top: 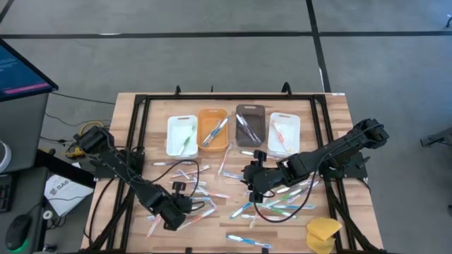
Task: Pick & Place Toothbrushes
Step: Put the green toothbrush into the left white bin
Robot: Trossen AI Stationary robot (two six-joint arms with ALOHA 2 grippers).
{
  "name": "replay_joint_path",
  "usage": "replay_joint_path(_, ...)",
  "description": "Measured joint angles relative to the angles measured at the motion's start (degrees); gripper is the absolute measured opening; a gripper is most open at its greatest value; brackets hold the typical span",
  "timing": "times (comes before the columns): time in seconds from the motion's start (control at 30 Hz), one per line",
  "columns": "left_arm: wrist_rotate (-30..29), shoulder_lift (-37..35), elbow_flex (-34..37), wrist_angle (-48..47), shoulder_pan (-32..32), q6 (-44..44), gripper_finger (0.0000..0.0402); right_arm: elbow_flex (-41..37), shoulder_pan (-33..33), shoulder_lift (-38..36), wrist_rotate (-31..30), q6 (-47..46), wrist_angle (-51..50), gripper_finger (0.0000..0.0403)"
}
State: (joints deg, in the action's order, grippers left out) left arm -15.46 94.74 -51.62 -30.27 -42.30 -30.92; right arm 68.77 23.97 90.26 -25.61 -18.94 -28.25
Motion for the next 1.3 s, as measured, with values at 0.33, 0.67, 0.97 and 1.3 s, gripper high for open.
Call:
replay_joint_path(0.33, 1.4, 2.7, 0.0, 1.1, 0.6, 0.0, 0.0106, 0.0, 0.0, 0.0, 0.0, 0.0, 0.0, 0.0160)
replay_joint_path(0.67, 3.2, 3.5, 0.0, 1.8, 1.3, 0.0, 0.0098, 0.0, 0.0, 0.0, 0.0, 0.0, 0.2, 0.0159)
replay_joint_path(0.97, 5.3, 4.0, -0.1, 2.4, 2.1, 0.5, 0.0014, 0.0, 0.0, 0.0, 0.0, -0.2, 0.4, 0.0159)
replay_joint_path(1.3, 2.7, 1.4, 0.2, 1.0, 2.2, 0.4, 0.0012, -1.6, 1.0, 0.0, 0.1, -0.6, 2.4, 0.0159)
